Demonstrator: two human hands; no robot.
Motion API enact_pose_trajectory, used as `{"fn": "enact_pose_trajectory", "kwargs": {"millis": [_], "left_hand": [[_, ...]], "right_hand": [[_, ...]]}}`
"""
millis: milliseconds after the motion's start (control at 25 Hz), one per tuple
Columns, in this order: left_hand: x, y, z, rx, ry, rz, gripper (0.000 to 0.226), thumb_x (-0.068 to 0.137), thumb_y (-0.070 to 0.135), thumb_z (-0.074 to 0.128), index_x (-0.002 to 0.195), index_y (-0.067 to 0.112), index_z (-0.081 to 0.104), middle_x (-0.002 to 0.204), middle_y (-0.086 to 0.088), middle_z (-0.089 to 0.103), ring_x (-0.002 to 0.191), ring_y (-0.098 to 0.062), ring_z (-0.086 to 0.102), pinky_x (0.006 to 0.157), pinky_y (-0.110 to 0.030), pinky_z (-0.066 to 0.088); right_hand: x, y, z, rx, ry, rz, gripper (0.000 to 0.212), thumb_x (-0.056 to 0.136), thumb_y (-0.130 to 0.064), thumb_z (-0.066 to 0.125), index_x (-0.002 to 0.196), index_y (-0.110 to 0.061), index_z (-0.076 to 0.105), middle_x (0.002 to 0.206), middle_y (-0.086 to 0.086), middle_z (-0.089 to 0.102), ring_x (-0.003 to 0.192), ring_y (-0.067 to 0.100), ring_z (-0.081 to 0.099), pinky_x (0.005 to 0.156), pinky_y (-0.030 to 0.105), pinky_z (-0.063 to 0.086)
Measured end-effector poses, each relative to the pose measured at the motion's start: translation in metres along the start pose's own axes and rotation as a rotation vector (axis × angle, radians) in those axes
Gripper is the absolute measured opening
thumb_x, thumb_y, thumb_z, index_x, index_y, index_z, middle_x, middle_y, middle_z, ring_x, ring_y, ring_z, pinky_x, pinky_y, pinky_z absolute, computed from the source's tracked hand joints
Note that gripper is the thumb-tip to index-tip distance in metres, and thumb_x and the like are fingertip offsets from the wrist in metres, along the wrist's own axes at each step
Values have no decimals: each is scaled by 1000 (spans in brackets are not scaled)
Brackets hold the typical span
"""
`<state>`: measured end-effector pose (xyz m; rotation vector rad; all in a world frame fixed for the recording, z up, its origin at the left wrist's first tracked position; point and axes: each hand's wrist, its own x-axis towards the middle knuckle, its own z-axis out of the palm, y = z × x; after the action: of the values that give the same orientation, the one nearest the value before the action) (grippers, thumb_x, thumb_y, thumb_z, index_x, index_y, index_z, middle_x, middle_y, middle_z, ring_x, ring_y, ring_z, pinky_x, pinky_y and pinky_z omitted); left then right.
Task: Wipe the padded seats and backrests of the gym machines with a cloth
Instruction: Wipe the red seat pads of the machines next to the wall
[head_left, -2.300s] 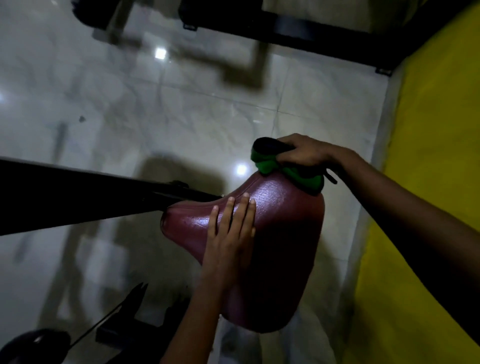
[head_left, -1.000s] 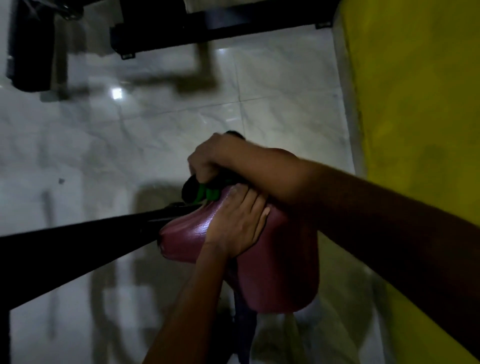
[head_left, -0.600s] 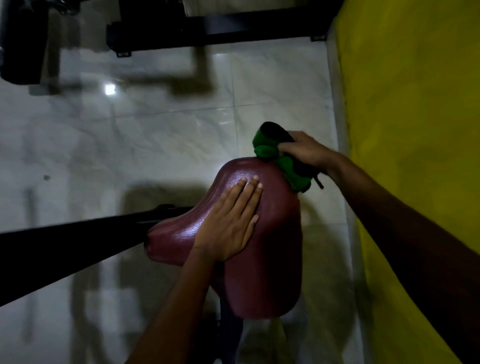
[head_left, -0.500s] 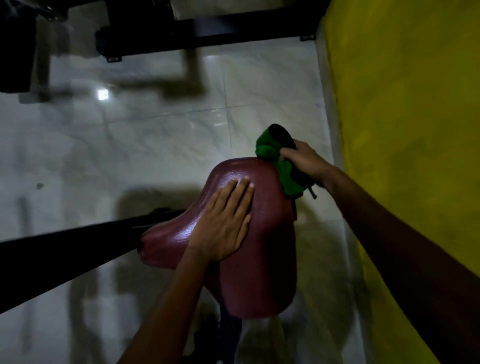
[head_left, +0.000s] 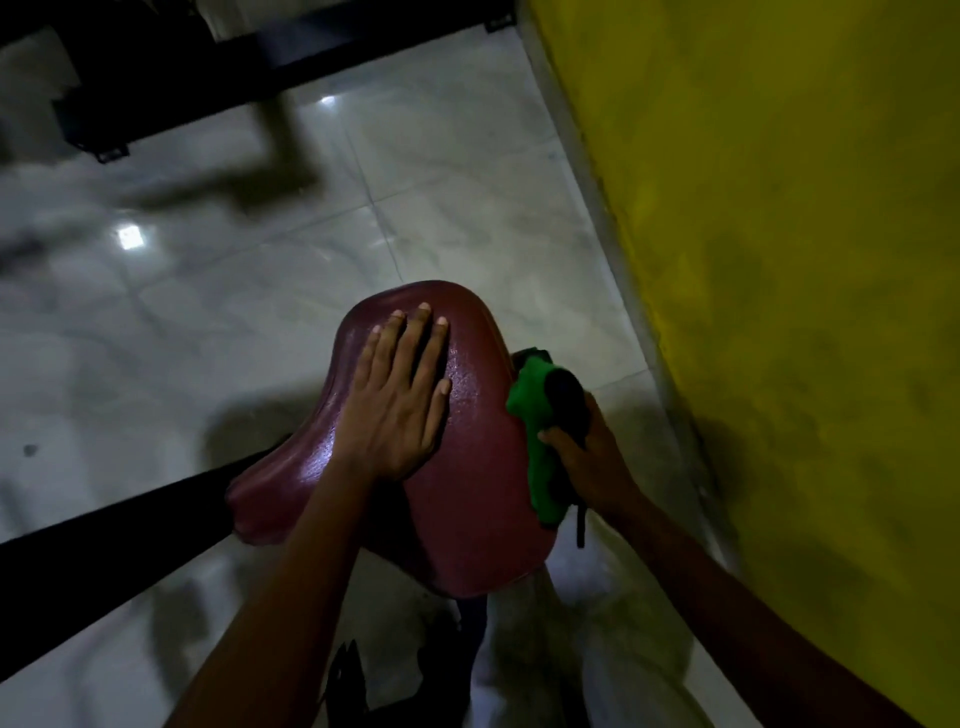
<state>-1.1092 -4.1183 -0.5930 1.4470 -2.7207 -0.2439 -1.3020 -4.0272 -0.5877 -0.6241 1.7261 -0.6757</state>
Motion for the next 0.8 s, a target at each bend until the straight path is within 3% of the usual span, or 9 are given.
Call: {"fn": "enact_pose_trajectory", "kwargs": {"millis": [120,280,480,600,720,800], "left_hand": [[-2,-1,1,0,-6,-37,56,98,32,29,144,1,34,151,-21,31,139,-37,24,115,-44,13],[-2,0,2,-6,-9,-54,56,98,32,28,146,2,32,152,-20,28,141,-35,21,116,-44,11],[-4,0,2,-5,14,-27,56,98,33,29,144,2,35,151,-20,31,139,-37,27,116,-47,17],[-3,1,3,-4,40,-24,55,98,32,31,143,2,37,150,-20,33,139,-37,28,116,-47,17],[-2,1,2,8,35,-27,55,98,32,31,144,3,36,150,-19,32,139,-37,27,116,-47,17],[-2,-1,2,20,27,39,55,98,35,30,145,6,36,151,-16,34,139,-35,28,115,-50,16]], "right_hand": [[57,-44,19,-76,37,-139,42,85,-17,60,125,-8,49,120,17,54,104,22,55,87,33,44],[116,-112,43,-260,-52,-294,34,88,-18,55,122,-12,55,115,10,59,98,21,57,79,28,43],[58,-41,14,-77,5,-162,36,87,-18,58,121,-11,50,110,9,55,99,20,56,88,33,47],[2,22,0,76,-24,17,37,87,-11,59,122,-12,47,111,10,59,92,13,58,82,26,52],[-35,52,-4,121,21,121,35,87,-5,59,120,-11,50,112,15,59,96,24,61,70,18,53],[-23,42,-2,98,21,106,30,88,-4,57,116,-11,52,104,11,61,96,28,60,69,21,52]]}}
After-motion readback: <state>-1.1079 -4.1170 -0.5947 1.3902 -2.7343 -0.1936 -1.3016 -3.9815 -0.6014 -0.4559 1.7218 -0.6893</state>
